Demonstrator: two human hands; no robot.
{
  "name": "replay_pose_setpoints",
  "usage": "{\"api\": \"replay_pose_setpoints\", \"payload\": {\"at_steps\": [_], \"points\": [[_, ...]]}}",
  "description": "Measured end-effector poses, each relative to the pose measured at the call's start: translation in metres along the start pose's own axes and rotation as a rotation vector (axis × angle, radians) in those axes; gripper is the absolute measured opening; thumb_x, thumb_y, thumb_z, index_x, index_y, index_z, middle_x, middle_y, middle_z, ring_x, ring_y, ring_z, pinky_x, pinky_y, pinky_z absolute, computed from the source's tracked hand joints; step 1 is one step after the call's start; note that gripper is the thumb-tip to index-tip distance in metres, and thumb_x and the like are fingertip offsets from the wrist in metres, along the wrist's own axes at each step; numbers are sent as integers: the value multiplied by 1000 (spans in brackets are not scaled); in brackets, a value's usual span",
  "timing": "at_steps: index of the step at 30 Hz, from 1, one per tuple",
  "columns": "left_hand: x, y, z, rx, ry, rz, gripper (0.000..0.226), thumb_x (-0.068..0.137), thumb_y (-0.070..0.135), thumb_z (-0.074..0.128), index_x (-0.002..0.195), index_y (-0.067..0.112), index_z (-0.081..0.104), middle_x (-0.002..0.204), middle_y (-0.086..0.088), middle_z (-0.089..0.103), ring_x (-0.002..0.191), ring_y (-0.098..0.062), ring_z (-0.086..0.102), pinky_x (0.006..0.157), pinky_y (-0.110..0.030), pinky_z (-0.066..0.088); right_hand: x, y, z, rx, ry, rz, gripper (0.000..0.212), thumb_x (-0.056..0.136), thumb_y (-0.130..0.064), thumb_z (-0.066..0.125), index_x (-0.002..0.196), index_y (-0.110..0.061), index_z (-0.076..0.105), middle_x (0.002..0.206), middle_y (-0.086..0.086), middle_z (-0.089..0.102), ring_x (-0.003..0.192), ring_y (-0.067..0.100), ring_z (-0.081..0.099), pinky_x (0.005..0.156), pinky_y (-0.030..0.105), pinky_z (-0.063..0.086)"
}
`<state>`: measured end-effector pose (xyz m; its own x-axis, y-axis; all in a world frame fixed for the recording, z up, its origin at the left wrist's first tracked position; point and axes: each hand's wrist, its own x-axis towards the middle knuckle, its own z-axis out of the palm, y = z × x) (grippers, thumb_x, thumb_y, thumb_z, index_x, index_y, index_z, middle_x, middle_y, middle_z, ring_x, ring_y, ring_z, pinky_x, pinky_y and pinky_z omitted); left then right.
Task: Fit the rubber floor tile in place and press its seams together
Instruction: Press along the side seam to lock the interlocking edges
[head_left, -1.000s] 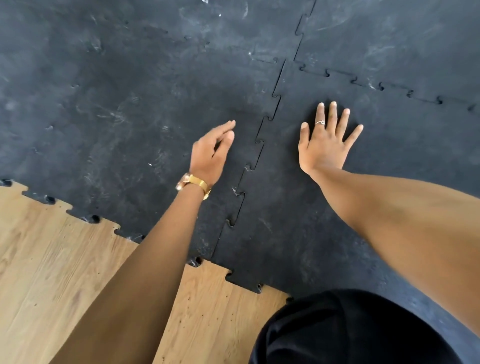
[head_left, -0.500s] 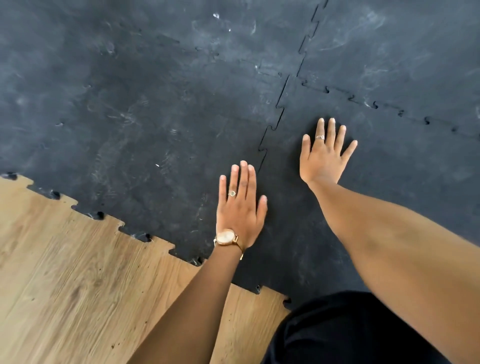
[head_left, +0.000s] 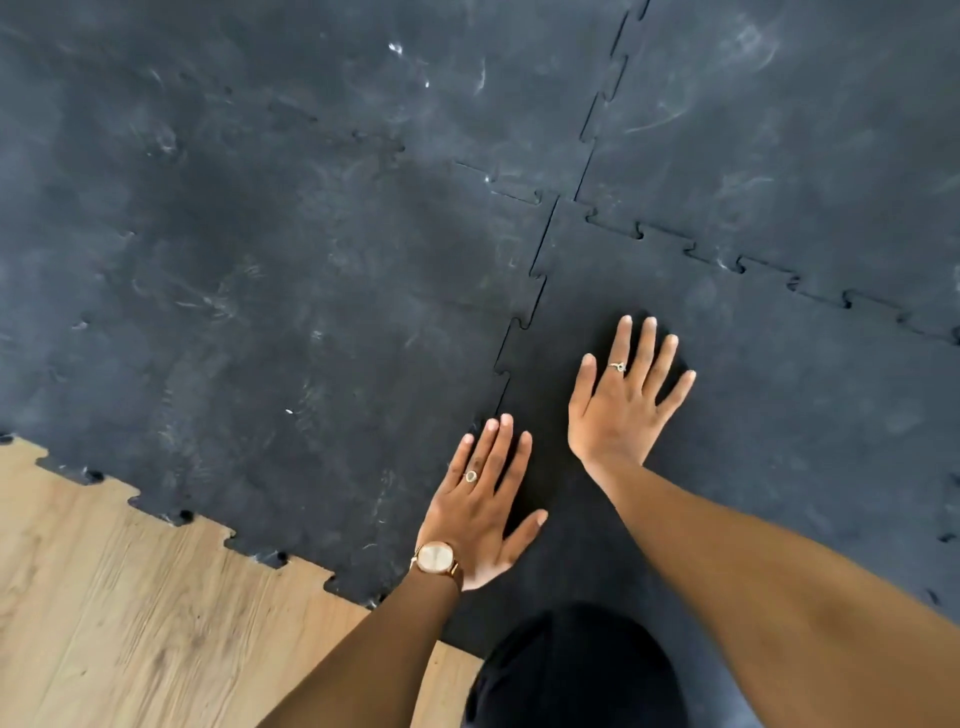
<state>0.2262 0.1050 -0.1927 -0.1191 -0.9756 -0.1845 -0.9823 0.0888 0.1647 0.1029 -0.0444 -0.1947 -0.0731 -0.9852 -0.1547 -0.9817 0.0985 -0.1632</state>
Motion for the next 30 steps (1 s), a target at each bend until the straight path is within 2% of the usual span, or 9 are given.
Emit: {"api": "replay_pose_setpoints", "payload": {"at_steps": [9, 15, 17, 19, 21, 22, 26, 28, 30], "points": [[1, 2, -8, 23, -98, 29, 82, 96, 60, 27, 155, 8, 5, 162, -20, 3, 151, -30, -2, 123, -45, 3, -1, -2, -4, -39, -17, 16, 60, 101, -44, 20, 156, -20, 15, 164, 4, 14, 151, 30, 7, 118, 60, 5], [-2, 0, -1, 48, -34, 28, 88, 92, 65, 28, 156, 9, 4, 162, -19, 3, 151, -30, 0, 122, -44, 3, -2, 0, -5, -73, -21, -9, 61, 101, -46, 16, 156, -21, 12, 164, 3, 10, 151, 29, 5, 118, 58, 2], [-1, 0, 0, 54, -4, 40, 88, 92, 65, 29, 156, 9, 4, 162, -19, 4, 151, -30, 2, 122, -44, 4, -1, 6, -8, -77, -61, -51, 63, 101, -48, 15, 156, -18, 9, 164, 5, 7, 151, 30, 3, 118, 60, 1], [-1, -1, 2, 55, 13, 41, 88, 91, 65, 29, 156, 10, 4, 162, -19, 5, 151, -31, 3, 122, -45, 6, -8, 22, -14, -110, -101, -193, 67, 100, -51, 14, 156, -14, 7, 164, 6, 5, 151, 30, 2, 118, 60, 0], [0, -2, 1, 58, 22, 25, 89, 91, 65, 30, 155, 10, 4, 162, -20, 5, 150, -31, 4, 122, -46, 7, -32, 43, -22, -114, -158, -328, 71, 100, -53, 15, 156, -10, 5, 164, 9, 3, 151, 28, 1, 120, 56, 1], [0, -2, 1, 60, 26, 21, 89, 91, 65, 30, 155, 10, 4, 162, -21, 5, 150, -32, 4, 122, -47, 7, -56, 57, -25, -99, -192, -339, 72, 101, -53, 17, 155, -8, 4, 164, 11, 2, 151, 28, 0, 120, 54, 1], [1, 4, -17, 78, -71, 15, 88, 93, 62, 29, 154, 5, 3, 161, -24, 3, 149, -38, 3, 121, -50, 7, -169, 121, -39, -80, -374, -185, 87, 97, -64, 25, 154, -5, -5, 163, 15, -8, 150, 30, -9, 120, 51, -7], [-7, 20, -30, 90, -153, 10, 81, 98, 53, 33, 154, 2, 2, 161, -25, 1, 149, -40, 4, 121, -52, 9, -190, 139, -37, -75, -519, -130, 97, 92, -70, 30, 152, -8, -16, 161, 14, -20, 148, 32, -20, 116, 53, -16], [-26, 48, -38, 89, -249, 27, 80, 97, 48, 42, 155, 9, 3, 162, -22, 0, 146, -46, 6, 116, -60, 15, -182, 146, -34, -45, -678, -126, 111, 87, -72, 42, 146, -13, -31, 155, 13, -36, 140, 32, -36, 109, 54, -24]]}}
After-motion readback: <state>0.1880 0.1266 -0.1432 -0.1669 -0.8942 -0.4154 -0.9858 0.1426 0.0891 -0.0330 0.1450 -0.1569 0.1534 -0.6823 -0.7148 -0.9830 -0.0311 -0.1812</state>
